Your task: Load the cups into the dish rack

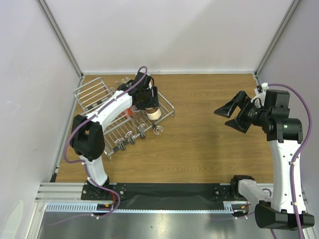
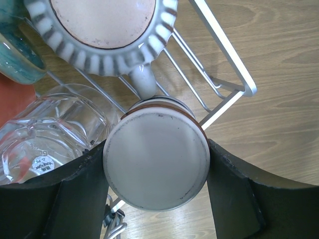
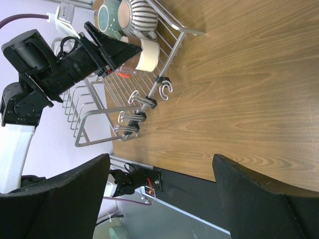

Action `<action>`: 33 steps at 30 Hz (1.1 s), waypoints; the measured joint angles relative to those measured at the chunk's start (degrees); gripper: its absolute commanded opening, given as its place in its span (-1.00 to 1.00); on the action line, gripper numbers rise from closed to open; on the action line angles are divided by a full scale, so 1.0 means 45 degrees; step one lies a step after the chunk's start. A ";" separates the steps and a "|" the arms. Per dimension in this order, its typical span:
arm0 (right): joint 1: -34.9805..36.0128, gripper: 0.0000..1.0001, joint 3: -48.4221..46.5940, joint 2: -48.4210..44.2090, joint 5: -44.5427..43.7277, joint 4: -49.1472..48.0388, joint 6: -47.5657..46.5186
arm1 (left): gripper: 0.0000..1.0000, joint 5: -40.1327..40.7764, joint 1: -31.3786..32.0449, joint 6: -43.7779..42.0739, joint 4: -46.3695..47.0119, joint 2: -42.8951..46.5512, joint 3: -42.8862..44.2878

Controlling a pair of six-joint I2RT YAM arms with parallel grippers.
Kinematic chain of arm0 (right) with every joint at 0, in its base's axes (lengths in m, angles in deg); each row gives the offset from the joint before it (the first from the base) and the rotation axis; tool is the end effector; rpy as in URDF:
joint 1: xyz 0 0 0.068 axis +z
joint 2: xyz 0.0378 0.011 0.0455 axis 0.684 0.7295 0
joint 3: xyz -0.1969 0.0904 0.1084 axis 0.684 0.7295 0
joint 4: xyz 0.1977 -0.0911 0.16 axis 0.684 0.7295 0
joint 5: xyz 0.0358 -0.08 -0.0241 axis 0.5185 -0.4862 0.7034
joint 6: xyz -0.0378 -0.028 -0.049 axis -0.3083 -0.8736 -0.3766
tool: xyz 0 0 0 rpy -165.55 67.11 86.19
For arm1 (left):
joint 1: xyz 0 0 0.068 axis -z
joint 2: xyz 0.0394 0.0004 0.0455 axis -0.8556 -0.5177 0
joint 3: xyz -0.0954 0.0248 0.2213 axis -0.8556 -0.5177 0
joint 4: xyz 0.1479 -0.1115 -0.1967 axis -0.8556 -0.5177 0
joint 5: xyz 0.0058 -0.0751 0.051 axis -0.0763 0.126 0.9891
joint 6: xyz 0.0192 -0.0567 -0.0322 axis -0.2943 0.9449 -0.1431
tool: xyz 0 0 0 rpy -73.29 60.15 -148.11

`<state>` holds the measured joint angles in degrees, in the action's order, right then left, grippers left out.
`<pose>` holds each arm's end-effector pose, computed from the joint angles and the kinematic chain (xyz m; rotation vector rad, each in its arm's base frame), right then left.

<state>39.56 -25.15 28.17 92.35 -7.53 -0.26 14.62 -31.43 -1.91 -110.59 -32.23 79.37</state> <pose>0.1965 0.0185 0.3772 0.4379 2.2727 0.9609 0.3675 -0.1894 0.2253 -0.0403 2.5712 -0.3653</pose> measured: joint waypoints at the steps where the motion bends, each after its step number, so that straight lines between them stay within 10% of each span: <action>1: -0.0024 0.82 0.0000 0.0000 0.0029 0.0005 -0.0029 | -1.00 -0.0005 0.0000 0.0000 0.0019 -0.0015 -0.0010; 33: -0.0092 0.82 0.0170 0.0024 0.0257 0.0005 -0.0228 | -0.99 0.0126 0.0010 0.0126 0.0529 -0.0359 -0.0505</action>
<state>39.15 -24.38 28.28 93.51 -7.51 -1.29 15.18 -31.38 -1.35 -108.21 -33.85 77.09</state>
